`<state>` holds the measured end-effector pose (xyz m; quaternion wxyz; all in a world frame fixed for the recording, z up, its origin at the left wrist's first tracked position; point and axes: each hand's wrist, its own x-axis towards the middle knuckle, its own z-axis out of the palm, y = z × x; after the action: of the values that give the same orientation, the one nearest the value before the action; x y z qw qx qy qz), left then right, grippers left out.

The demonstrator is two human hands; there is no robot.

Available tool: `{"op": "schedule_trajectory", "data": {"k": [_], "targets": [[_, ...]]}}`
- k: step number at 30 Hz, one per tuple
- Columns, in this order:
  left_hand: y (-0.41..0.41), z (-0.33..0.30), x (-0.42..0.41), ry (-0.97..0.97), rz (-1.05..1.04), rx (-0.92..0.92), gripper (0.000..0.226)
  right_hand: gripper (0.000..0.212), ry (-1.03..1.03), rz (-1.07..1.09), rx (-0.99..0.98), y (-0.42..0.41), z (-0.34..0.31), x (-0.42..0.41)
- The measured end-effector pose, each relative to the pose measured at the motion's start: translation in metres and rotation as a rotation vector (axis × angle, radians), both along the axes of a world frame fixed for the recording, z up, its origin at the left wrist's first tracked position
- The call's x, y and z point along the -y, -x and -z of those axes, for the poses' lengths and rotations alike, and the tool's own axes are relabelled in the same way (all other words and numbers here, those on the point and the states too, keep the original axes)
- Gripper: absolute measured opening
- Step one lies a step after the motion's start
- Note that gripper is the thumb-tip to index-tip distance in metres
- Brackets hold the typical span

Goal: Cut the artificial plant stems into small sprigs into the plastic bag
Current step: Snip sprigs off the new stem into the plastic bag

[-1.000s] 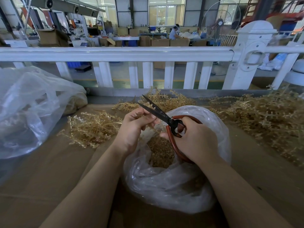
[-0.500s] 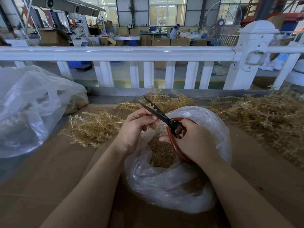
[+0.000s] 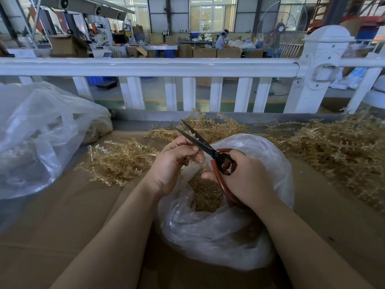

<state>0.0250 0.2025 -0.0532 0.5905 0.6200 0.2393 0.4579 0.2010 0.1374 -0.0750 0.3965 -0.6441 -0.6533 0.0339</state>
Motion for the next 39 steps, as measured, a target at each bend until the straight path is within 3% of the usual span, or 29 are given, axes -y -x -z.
{"op": "schedule_trajectory", "data": {"k": [11, 15, 17, 20, 22, 33, 39], "targets": [[-0.0004, 0.0002, -0.0001, 0.018, 0.042, 0.076, 0.016, 0.074, 0.010, 0.040, 0.016, 0.0006, -0.0022, 0.0017], [-0.0034, 0.0011, -0.0012, 0.053, -0.134, 0.184, 0.018, 0.062, 0.015, 0.048, -0.021, 0.0001, -0.0028, 0.0012], [-0.0035, 0.0015, -0.0021, -0.001, -0.219, 0.198, 0.027, 0.063, 0.024, 0.050, -0.026, -0.0003, -0.0029, 0.0009], [-0.0016, 0.0013, -0.0026, -0.102, -0.297, 0.161, 0.007, 0.071, 0.048, 0.055, -0.014, -0.0017, -0.0024, -0.0003], [-0.0013, 0.0015, -0.0027, -0.133, -0.303, 0.137, 0.015, 0.073, 0.049, 0.052, 0.005, -0.0025, -0.0022, -0.0005], [-0.0043, 0.0041, -0.0024, -0.119, -0.288, 0.122, 0.015, 0.077, 0.061, 0.038, 0.031, -0.0044, -0.0014, -0.0004], [-0.0049, 0.0039, -0.0010, -0.118, -0.370, 0.104, 0.017, 0.050, 0.041, 0.052, 0.054, -0.0051, 0.0012, -0.0003]]}}
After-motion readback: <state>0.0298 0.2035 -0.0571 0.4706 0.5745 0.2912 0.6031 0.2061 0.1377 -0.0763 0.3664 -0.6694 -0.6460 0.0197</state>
